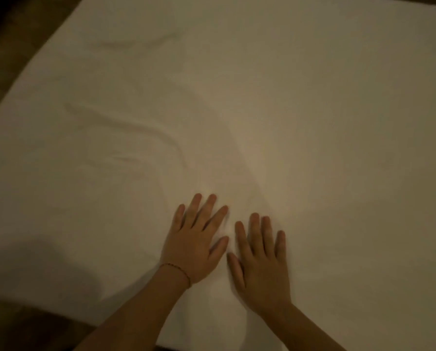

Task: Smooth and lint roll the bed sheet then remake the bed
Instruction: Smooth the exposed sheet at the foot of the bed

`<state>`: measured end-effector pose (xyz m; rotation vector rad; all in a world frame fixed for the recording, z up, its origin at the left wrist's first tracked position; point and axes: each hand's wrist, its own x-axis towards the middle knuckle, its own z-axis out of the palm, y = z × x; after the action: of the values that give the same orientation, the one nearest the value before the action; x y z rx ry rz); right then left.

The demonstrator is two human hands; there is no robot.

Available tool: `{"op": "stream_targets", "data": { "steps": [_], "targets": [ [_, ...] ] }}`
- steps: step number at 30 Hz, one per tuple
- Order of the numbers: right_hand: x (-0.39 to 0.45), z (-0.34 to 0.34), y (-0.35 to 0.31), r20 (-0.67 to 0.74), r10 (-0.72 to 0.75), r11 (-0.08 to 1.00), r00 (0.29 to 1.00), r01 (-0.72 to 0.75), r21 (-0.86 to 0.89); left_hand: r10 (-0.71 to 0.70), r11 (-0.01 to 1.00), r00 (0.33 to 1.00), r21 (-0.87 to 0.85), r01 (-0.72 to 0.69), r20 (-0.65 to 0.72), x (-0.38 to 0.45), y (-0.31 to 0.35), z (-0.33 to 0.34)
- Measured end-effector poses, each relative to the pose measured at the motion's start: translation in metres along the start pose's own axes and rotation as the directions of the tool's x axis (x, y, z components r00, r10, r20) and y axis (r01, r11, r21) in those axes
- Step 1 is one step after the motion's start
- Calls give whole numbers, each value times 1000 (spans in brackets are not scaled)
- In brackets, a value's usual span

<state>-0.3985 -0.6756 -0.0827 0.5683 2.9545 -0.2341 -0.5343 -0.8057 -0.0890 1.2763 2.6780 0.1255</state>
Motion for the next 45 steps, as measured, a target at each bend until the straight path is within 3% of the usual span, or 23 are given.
{"op": "stream_targets", "data": {
  "steps": [2,10,20,28,32,35,36,38,42,45],
  "targets": [
    [-11,3,1,-8,-62,998,998,62,7,-6,1000,1000,27,6,-13,-18,-6,5],
    [-4,20,-1,-20,-27,1000,999,27,-12,-23,1000,994,11,24,-104,-15,-12,36],
    [-10,27,-3,-175,-22,999,984,17,-33,-27,1000,981,2,28,-193,-16,-13,38],
    [-26,47,-8,-307,-47,996,950,21,-89,-30,1000,995,0,31,-99,-42,8,14],
    [-40,72,-9,-368,-41,999,929,41,-6,-47,999,997,2,47,-60,-74,15,14],
    [-70,43,-22,-230,-22,1000,973,18,-17,-51,999,995,-19,50,-86,-93,15,13],
    [-81,28,-27,-124,-23,1000,992,21,-16,-21,1000,989,-11,20,-144,-98,13,12],
    [-89,19,-22,-41,-135,991,990,134,-25,15,999,955,45,-1,-297,-108,7,8],
    [-103,12,-7,-117,-48,996,992,57,75,-121,993,987,-11,120,-103,-117,-4,14],
    [-114,18,-14,-139,14,998,990,-6,58,-161,987,980,-26,159,-115,-123,7,16]
  ]
}}
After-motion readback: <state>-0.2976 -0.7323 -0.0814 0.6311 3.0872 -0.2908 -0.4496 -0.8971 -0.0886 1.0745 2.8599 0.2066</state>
